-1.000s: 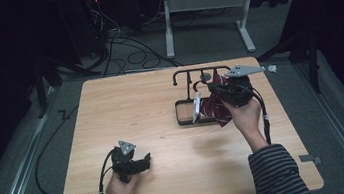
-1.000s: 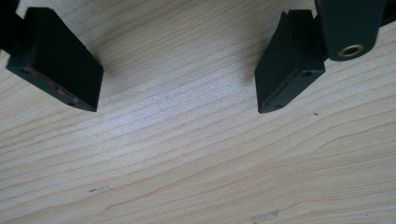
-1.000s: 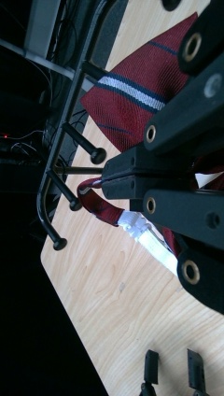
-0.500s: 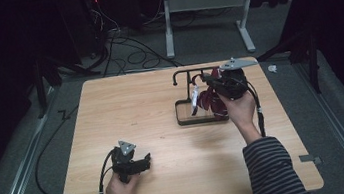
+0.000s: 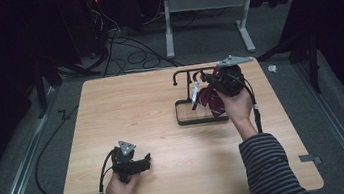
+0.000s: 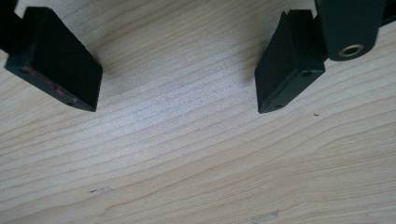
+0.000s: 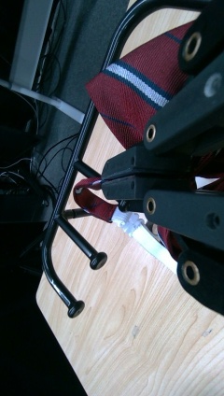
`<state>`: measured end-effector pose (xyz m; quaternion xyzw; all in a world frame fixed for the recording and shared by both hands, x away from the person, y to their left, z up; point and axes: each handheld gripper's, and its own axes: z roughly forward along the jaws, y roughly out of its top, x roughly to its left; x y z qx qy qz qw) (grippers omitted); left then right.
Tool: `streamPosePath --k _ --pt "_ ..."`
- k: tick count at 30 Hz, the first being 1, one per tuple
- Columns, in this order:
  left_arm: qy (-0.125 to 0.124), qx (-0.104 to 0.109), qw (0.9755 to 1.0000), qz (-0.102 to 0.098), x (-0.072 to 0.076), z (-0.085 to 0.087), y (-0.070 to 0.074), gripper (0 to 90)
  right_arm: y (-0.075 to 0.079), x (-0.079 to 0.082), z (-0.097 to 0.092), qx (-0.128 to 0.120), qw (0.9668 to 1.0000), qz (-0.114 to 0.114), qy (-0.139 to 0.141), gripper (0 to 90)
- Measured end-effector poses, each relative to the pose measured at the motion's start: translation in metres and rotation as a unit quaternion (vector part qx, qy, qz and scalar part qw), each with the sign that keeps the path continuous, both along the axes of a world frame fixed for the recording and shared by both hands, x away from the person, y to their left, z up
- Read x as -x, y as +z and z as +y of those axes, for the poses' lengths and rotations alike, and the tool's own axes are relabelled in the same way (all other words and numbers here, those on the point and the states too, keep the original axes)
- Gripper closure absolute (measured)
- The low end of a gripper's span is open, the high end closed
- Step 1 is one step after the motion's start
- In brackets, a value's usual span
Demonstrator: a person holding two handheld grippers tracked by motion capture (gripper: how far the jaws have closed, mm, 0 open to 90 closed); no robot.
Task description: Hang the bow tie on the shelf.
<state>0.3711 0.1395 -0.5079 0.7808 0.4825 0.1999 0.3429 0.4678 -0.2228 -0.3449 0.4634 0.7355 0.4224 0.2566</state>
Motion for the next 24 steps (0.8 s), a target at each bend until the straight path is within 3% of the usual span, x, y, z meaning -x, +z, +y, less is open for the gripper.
streamPosePath --k 4,11,24 --pt "0.000 0.000 1.0000 0.000 0.000 0.000 0.000 15.4 -0.001 -0.001 -0.001 -0.003 0.9999 0.009 -0.007 87.1" --pt "0.000 0.000 1.0000 0.000 0.000 0.000 0.000 15.4 0.002 0.003 -0.005 -0.005 1.0000 0.003 -0.005 86.0" --pt "-0.001 0.000 1.0000 0.000 0.000 0.000 0.000 15.4 0.010 0.015 -0.007 -0.010 0.9999 0.005 0.010 73.2"
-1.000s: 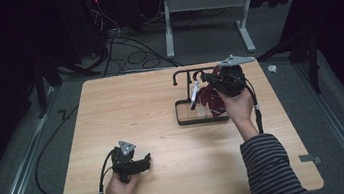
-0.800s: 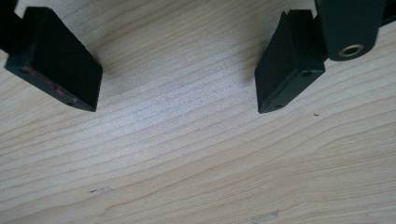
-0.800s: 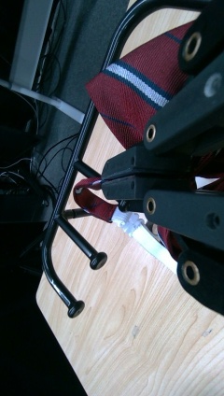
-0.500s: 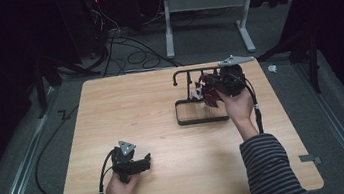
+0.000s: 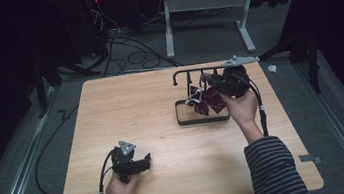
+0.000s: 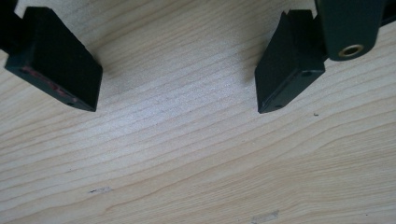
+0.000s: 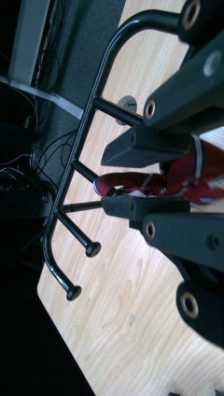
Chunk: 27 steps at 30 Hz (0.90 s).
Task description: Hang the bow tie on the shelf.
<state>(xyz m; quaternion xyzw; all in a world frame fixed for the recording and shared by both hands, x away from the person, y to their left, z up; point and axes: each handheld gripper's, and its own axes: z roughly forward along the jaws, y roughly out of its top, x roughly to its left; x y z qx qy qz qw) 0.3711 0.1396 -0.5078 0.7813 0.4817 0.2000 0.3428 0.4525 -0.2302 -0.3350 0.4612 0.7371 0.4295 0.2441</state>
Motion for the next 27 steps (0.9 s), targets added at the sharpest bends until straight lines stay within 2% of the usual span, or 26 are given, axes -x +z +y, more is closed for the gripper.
streamPosePath --k 7,12,15,18,27 --pt "0.000 0.000 1.0000 0.000 0.000 0.000 0.000 15.4 0.001 0.010 -0.003 -0.005 0.9999 0.002 0.012 63.4" --pt "0.005 -0.001 1.0000 0.002 0.000 0.000 0.000 14.8 0.000 0.020 -0.008 -0.010 0.9998 0.015 0.011 59.4" --pt "0.010 0.000 1.0000 0.002 -0.001 0.001 0.000 14.9 0.001 0.025 -0.009 -0.005 0.9997 0.019 0.013 56.8" --pt "0.009 0.000 1.0000 0.002 -0.001 0.001 0.000 14.9 0.006 0.031 -0.011 -0.008 0.9998 0.008 0.017 54.7" --pt "0.006 0.000 1.0000 0.001 -0.001 0.002 0.000 14.9 0.017 0.047 -0.019 -0.021 0.9995 -0.005 0.022 53.1"
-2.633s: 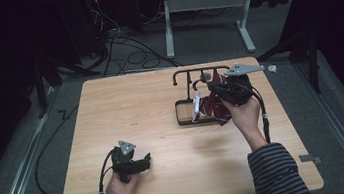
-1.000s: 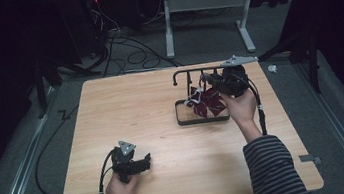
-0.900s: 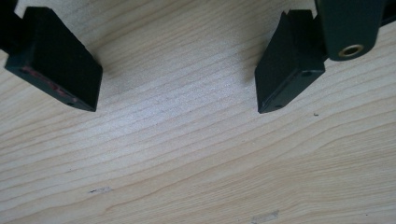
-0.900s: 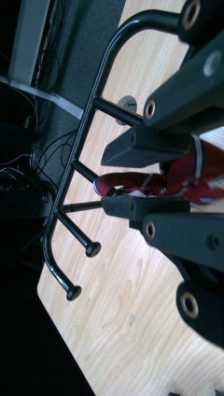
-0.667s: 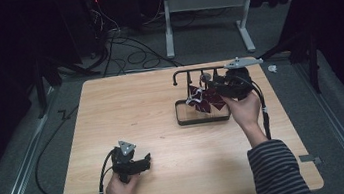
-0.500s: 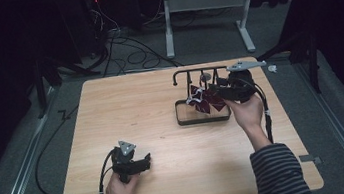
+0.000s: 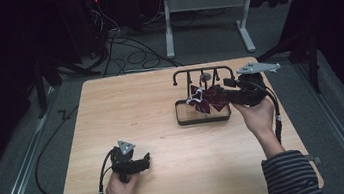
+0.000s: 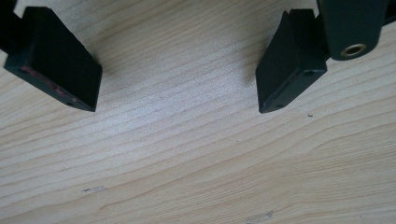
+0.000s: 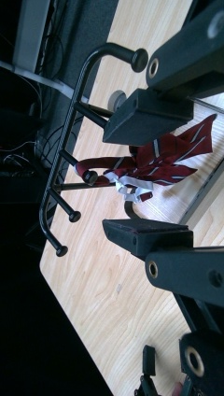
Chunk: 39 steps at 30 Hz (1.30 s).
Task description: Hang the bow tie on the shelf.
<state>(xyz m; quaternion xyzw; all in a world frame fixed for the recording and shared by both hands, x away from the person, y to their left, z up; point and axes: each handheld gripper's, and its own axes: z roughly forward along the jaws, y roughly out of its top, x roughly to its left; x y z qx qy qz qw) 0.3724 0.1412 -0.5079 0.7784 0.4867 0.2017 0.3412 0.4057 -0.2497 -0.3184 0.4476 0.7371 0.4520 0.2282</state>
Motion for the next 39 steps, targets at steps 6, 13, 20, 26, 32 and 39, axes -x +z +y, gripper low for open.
streamPosePath --k 6,13,20,26,32,39 --pt "-0.001 0.000 1.0000 0.001 0.000 0.000 0.000 14.8 0.001 0.006 -0.001 -0.005 0.9999 -0.008 0.008 52.4" --pt "-0.001 -0.001 1.0000 0.001 0.000 0.000 0.000 14.4 0.000 0.018 -0.005 -0.014 0.9997 -0.017 0.008 51.2" --pt "-0.001 -0.002 1.0000 0.000 0.000 0.000 0.000 15.2 -0.001 0.030 -0.018 -0.020 0.9996 -0.022 0.002 51.5" --pt "-0.005 -0.002 1.0000 0.001 0.001 0.000 0.000 15.4 -0.002 0.039 -0.025 -0.028 0.9994 -0.023 0.002 51.2" --pt "-0.003 -0.001 1.0000 0.001 0.001 -0.001 0.000 15.4 -0.003 0.046 -0.026 -0.029 0.9994 -0.020 0.003 51.3" --pt "-0.003 -0.001 1.0000 0.001 0.001 -0.001 0.000 15.4 -0.005 0.052 -0.027 -0.034 0.9992 -0.019 0.005 51.3"
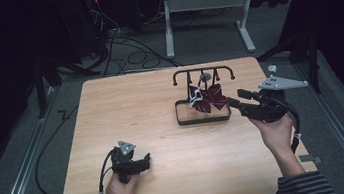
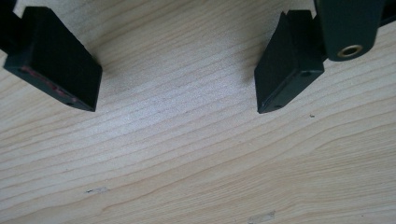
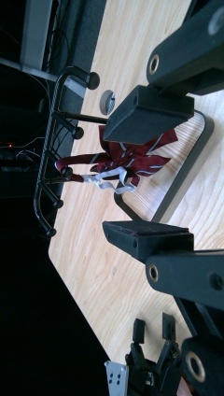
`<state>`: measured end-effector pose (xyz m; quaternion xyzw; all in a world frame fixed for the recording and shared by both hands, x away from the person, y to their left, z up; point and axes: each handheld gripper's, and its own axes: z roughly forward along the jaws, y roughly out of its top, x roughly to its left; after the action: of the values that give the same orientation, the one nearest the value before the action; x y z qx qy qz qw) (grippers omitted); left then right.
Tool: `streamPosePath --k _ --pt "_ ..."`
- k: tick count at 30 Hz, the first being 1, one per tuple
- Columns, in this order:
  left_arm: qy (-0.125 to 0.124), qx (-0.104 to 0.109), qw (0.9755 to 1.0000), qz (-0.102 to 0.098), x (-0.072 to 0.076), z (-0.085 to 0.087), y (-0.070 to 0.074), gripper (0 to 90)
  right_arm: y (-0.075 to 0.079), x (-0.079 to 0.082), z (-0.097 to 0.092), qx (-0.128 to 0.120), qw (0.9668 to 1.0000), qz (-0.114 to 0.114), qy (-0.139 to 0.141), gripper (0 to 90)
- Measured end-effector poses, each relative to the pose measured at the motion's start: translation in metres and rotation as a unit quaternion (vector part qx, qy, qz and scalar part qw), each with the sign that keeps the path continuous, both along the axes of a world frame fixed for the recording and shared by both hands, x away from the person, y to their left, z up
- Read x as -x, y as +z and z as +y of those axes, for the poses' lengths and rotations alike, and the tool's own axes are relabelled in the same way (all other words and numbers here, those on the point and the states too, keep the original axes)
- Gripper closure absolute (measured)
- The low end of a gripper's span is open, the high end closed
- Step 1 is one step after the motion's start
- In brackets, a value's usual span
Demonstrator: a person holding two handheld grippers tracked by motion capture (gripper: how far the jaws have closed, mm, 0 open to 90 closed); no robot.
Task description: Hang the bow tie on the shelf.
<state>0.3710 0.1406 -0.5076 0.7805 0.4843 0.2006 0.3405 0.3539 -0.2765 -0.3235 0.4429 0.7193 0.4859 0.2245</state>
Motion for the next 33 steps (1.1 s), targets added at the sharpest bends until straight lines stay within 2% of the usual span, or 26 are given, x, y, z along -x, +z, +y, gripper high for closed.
streamPosePath --k 33 --pt "0.003 0.000 1.0000 -0.001 0.000 0.000 0.000 15.4 -0.027 0.014 -0.001 -0.009 0.9998 0.020 0.000 52.1"
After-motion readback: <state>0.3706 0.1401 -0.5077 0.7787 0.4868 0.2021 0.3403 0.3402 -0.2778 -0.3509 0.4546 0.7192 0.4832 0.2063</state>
